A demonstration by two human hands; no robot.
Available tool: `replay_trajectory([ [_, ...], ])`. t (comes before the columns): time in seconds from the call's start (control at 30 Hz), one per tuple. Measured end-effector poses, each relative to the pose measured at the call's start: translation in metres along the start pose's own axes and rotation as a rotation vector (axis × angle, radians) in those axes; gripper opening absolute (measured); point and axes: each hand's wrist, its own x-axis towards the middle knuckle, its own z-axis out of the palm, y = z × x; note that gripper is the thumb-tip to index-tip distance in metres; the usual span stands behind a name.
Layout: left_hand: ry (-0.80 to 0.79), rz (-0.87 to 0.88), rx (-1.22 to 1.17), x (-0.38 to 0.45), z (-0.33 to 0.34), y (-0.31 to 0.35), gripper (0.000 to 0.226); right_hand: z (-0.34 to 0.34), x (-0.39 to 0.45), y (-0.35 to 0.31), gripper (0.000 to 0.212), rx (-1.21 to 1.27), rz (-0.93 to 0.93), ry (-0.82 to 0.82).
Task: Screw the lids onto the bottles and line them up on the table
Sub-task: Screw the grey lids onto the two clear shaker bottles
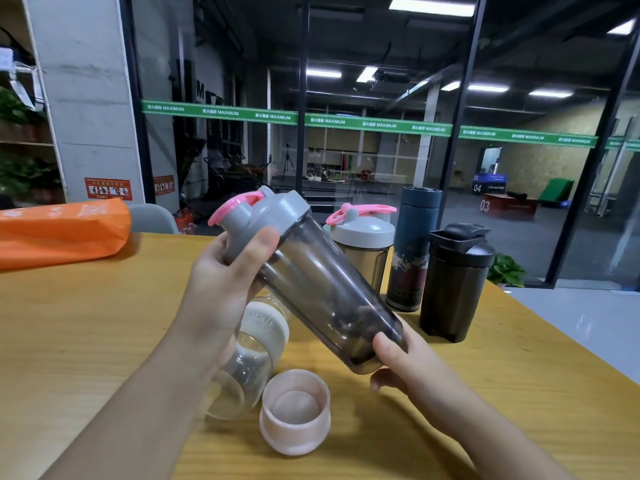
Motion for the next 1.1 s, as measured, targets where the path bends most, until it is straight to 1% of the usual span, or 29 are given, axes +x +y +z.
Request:
replay_trajectory([
  [0.07,0.032,0.021,0.013,0.009,0.002,0.007,0.053,0.000,0.001,0.001,0.069,0.006,-0.017,-0.015],
  [0.13,0.058,0.057,0.048,0.019,0.002,0.014,0.043,0.001,0.002,0.003,0.066,-0.006,-0.016,0.004],
  [0.2,0.090,0.087,0.101,0.029,0.002,0.021,0.042,0.001,0.004,0.006,0.060,-0.017,-0.004,0.051],
  [0.33,0.175,0.146,0.230,0.049,0.000,0.027,0.042,-0.002,0.013,0.014,0.060,0.010,0.025,0.132],
  [0.37,0.203,0.164,0.261,0.054,-0.001,0.027,0.047,-0.003,0.015,0.016,0.060,0.026,0.039,0.149],
  [0.4,0.229,0.182,0.297,0.057,0.000,0.026,0.057,-0.004,0.017,0.018,0.060,0.045,0.056,0.167],
  [0.47,0.285,0.229,0.381,0.063,-0.002,0.024,0.086,-0.006,0.021,0.021,0.064,0.098,0.087,0.203],
  [0.5,0.318,0.250,0.425,0.066,-0.003,0.022,0.097,-0.007,0.023,0.023,0.065,0.120,0.099,0.220],
  [0.6,0.373,0.287,0.550,0.077,-0.007,0.014,0.111,-0.007,0.027,0.025,0.060,0.162,0.132,0.260],
  [0.67,0.366,0.283,0.604,0.085,-0.007,0.008,0.113,-0.006,0.028,0.026,0.056,0.189,0.140,0.275],
  [0.73,0.347,0.257,0.639,0.092,-0.005,-0.001,0.110,-0.006,0.028,0.027,0.056,0.204,0.140,0.282],
  [0.93,0.272,0.125,0.749,0.111,-0.006,-0.023,0.105,-0.006,0.028,0.028,0.052,0.201,0.143,0.279],
  [1.1,0.220,0.035,0.766,0.122,-0.011,-0.033,0.101,-0.006,0.028,0.028,0.053,0.216,0.135,0.282],
])
